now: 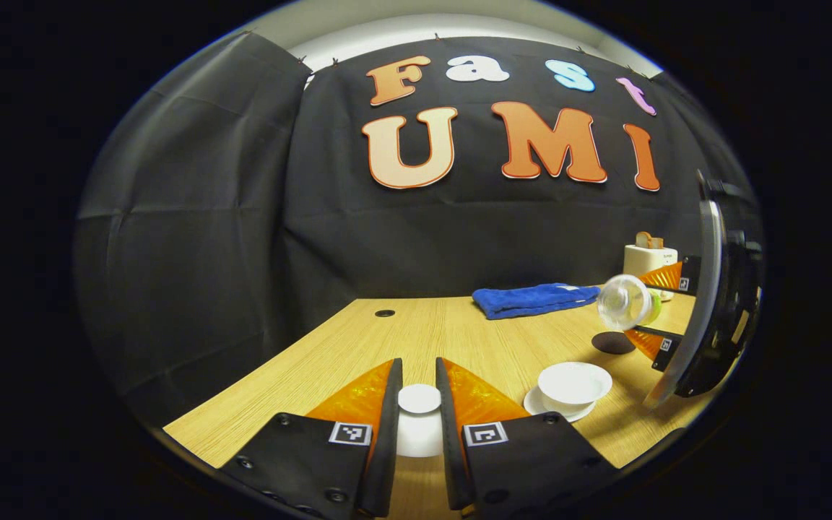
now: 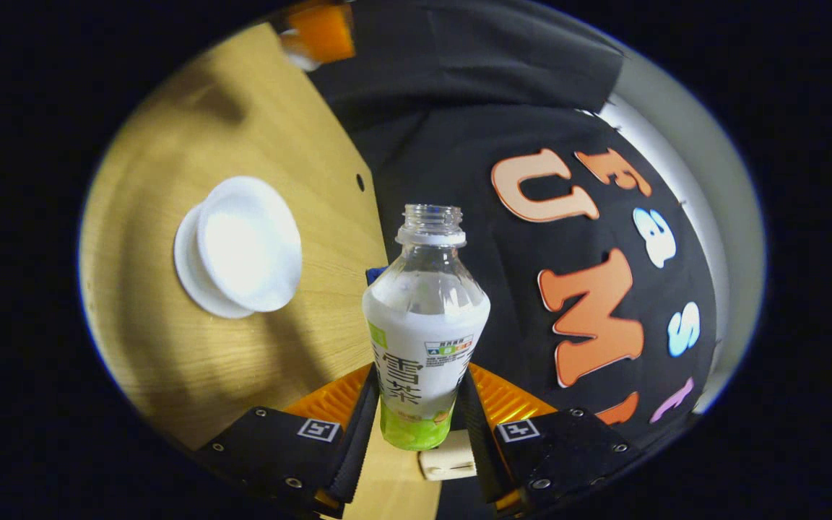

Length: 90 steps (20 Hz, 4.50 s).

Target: Open the teacup lid with one hand, grasp the water bottle and pour water into the teacup with the other hand; after pouring, place the water bottle on the coaster and then close the teacup lid.

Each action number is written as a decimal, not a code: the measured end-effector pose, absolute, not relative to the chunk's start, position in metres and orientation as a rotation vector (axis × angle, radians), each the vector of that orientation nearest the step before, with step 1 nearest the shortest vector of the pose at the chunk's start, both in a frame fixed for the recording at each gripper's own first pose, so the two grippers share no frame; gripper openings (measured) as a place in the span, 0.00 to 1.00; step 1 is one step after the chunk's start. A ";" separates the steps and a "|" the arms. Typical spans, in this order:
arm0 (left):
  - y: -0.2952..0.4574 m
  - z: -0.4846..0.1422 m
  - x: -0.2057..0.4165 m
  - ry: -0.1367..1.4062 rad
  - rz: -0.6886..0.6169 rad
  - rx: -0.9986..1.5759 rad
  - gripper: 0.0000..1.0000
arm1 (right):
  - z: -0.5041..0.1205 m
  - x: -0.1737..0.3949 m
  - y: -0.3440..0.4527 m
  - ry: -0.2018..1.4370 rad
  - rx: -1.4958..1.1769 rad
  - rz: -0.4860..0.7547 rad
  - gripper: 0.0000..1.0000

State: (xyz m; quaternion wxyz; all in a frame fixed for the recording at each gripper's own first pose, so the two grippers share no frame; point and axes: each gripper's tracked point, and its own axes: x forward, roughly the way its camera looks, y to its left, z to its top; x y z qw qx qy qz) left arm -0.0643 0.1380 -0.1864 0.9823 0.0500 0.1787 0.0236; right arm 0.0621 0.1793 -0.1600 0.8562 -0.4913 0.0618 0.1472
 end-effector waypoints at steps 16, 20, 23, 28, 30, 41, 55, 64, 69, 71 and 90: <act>0.118 -0.172 -0.062 0.336 0.035 0.098 0.32 | -0.139 0.118 0.122 0.311 -0.082 0.272 0.65; 0.118 -0.170 -0.066 0.327 0.041 0.099 0.32 | -0.168 0.123 0.117 0.376 -0.055 0.264 0.65; 0.117 -0.170 -0.069 0.331 0.046 0.102 0.32 | -0.188 0.124 0.113 0.418 -0.042 0.259 0.65; 0.114 -0.168 -0.070 0.327 0.051 0.103 0.32 | -0.218 0.125 0.110 0.503 -0.014 0.265 0.65; 0.112 -0.166 -0.070 0.321 0.050 0.105 0.32 | -0.226 0.123 0.106 0.534 0.009 0.264 0.65; 0.072 -0.170 -0.051 0.316 -0.018 0.024 0.32 | -0.225 0.129 0.100 0.552 0.134 0.277 0.77; -0.007 -0.218 -0.014 0.391 -0.156 -0.094 0.33 | -0.216 0.102 0.076 0.497 0.092 0.270 0.89; -0.025 -0.257 -0.013 0.463 -0.187 -0.071 0.33 | -0.198 0.078 0.050 0.440 0.093 0.245 0.92; -0.029 -0.253 -0.016 0.469 -0.200 -0.017 0.36 | -0.191 0.067 0.048 0.422 0.092 0.252 0.93; -0.027 -0.244 -0.015 0.445 -0.191 -0.012 0.44 | -0.186 0.064 0.047 0.411 0.095 0.252 0.93; -0.012 -0.068 -0.004 0.114 -0.058 0.029 0.96 | -0.063 0.012 0.027 0.138 0.040 0.184 0.94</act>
